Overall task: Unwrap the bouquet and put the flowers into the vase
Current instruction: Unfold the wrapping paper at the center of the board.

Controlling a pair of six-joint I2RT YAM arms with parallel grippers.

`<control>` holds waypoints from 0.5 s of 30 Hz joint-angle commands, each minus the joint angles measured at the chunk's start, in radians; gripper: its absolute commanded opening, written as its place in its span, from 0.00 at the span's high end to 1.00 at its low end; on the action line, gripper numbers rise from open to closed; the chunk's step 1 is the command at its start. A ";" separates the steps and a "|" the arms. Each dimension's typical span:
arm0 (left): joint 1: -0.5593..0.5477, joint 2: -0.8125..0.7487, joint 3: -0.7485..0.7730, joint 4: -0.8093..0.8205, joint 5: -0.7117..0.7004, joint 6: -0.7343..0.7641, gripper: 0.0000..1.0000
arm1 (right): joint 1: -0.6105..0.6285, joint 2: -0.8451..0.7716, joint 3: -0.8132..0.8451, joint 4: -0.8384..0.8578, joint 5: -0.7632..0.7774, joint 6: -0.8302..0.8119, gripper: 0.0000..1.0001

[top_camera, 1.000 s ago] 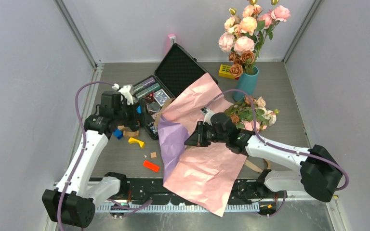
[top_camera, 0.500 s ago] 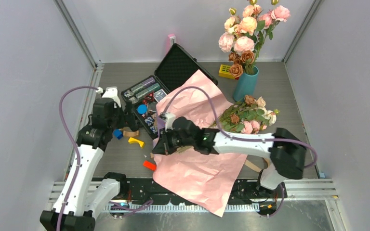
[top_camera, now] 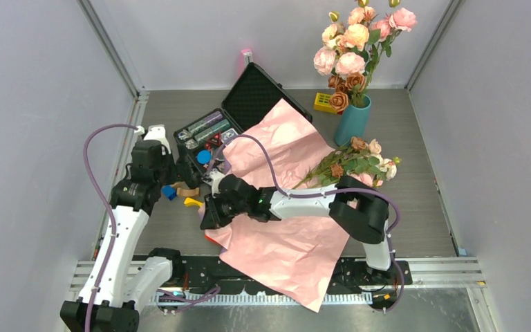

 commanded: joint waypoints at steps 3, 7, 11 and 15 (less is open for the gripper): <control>0.011 -0.007 -0.004 0.038 0.023 0.010 0.00 | 0.000 -0.131 0.030 -0.014 0.036 -0.061 0.71; 0.011 0.008 -0.005 0.036 0.027 0.012 0.00 | 0.000 -0.230 0.000 -0.084 0.087 -0.098 0.55; 0.011 0.007 -0.007 0.034 0.013 0.013 0.00 | 0.001 -0.326 -0.029 -0.161 0.144 -0.140 0.42; 0.013 0.004 -0.009 0.035 0.015 0.014 0.00 | -0.002 -0.420 -0.045 -0.247 0.218 -0.163 0.34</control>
